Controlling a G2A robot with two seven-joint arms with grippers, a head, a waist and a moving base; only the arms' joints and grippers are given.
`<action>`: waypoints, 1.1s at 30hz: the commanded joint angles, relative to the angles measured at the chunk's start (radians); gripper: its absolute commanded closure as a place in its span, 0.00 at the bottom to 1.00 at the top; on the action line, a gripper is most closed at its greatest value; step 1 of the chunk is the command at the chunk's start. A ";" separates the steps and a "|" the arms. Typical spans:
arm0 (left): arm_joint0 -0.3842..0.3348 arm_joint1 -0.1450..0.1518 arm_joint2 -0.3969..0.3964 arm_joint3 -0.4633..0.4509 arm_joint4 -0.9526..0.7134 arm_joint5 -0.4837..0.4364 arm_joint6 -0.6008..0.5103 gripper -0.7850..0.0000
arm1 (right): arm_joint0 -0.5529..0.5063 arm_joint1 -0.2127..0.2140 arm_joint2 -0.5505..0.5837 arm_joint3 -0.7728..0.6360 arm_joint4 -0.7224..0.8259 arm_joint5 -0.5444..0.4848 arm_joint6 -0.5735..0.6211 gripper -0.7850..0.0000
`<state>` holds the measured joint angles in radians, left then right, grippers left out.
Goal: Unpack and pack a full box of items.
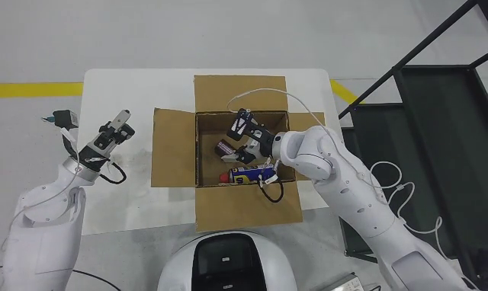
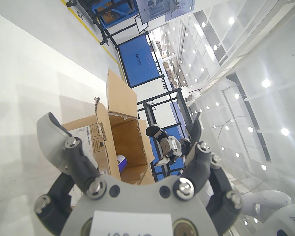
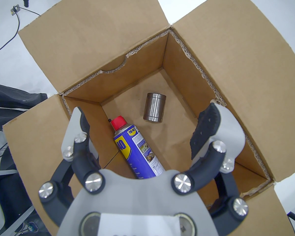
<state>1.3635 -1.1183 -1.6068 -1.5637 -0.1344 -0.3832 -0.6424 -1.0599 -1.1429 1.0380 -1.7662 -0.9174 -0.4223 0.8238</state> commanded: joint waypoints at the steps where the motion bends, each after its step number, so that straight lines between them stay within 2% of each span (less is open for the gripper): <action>1: 0.000 0.000 0.000 0.000 0.000 0.000 0.000 0.00 | 0.000 0.000 0.000 0.000 0.000 0.000 0.000 0.00; 12: 0.000 0.000 0.000 0.000 0.000 0.000 0.000 0.00 | 0.011 -0.003 -0.017 0.023 0.011 -0.016 -0.003 0.00; 17: 0.000 0.000 0.000 0.000 0.000 0.000 0.000 0.00 | 0.133 -0.029 -0.128 0.155 0.015 -0.081 0.055 0.00; 21: 0.000 0.000 0.000 0.000 0.000 0.000 0.000 0.00 | 0.221 -0.063 -0.216 0.298 0.054 -0.105 0.008 0.00; 27: 0.000 0.000 0.000 0.000 0.000 0.000 0.000 0.00 | 0.330 -0.123 -0.327 0.511 0.103 -0.084 -0.051 0.00; 33: 0.000 0.000 0.000 0.000 0.000 0.000 0.000 0.00 | 0.385 -0.172 -0.405 0.668 0.106 -0.065 -0.087 0.00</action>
<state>1.3635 -1.1183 -1.6068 -1.5637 -0.1344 -0.3832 -0.6424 -0.6805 -1.3089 0.6413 -1.1222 -0.8095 -0.4894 0.7401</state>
